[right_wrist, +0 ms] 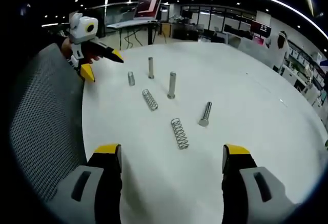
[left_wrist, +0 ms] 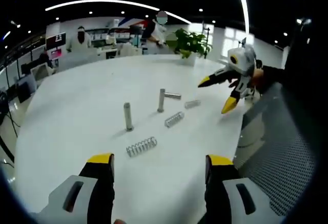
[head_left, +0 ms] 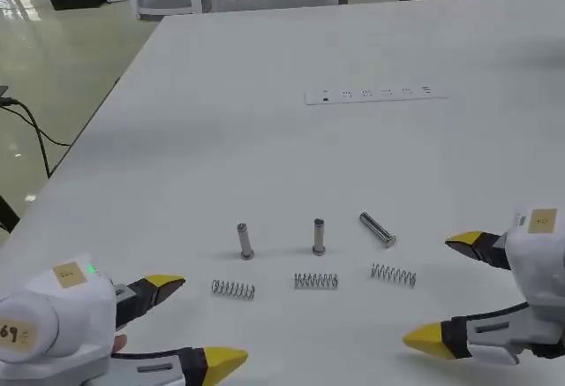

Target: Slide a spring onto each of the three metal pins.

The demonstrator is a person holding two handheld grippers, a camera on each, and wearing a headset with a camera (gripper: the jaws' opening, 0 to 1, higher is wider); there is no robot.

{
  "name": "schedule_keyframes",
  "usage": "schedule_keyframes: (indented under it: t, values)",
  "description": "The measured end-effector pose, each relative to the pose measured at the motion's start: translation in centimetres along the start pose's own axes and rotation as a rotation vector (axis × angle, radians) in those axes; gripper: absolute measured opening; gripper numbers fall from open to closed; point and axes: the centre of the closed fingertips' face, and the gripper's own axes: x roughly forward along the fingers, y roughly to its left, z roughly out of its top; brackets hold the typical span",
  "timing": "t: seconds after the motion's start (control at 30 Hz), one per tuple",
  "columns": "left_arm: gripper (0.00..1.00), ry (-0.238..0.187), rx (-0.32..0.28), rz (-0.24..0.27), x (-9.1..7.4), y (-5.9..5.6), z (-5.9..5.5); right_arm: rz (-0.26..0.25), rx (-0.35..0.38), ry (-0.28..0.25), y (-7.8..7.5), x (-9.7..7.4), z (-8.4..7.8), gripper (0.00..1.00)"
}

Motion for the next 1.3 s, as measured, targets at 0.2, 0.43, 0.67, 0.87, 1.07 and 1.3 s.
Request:
schedule_keyframes:
  t: [0.2,0.43,0.67,0.87,1.07,1.3]
  values:
    - [0.68,-0.001,-0.003,0.001,0.0,0.0,0.0,0.001,0.000,0.000,0.0,0.0,0.0,0.80]
    - [0.68,-0.005,-0.005,0.005,-0.1,0.2,0.1,0.005,-0.001,-0.002,0.1,0.0,0.1,0.79]
    - [0.68,-0.016,-0.009,0.008,-0.1,0.3,0.2,-0.005,0.002,-0.012,-0.2,-0.1,0.4,0.78]
    - [0.67,-0.024,-0.010,0.008,-0.2,0.3,0.4,-0.019,0.022,-0.036,-0.8,-0.5,1.1,0.77]
    - [0.67,-0.028,-0.009,0.001,-0.2,0.2,0.4,-0.033,0.019,-0.030,-1.0,-0.7,1.3,0.76]
    - [0.67,-0.032,-0.009,-0.012,-0.1,0.0,0.5,-0.057,0.000,-0.034,-1.9,-1.1,2.5,0.75]
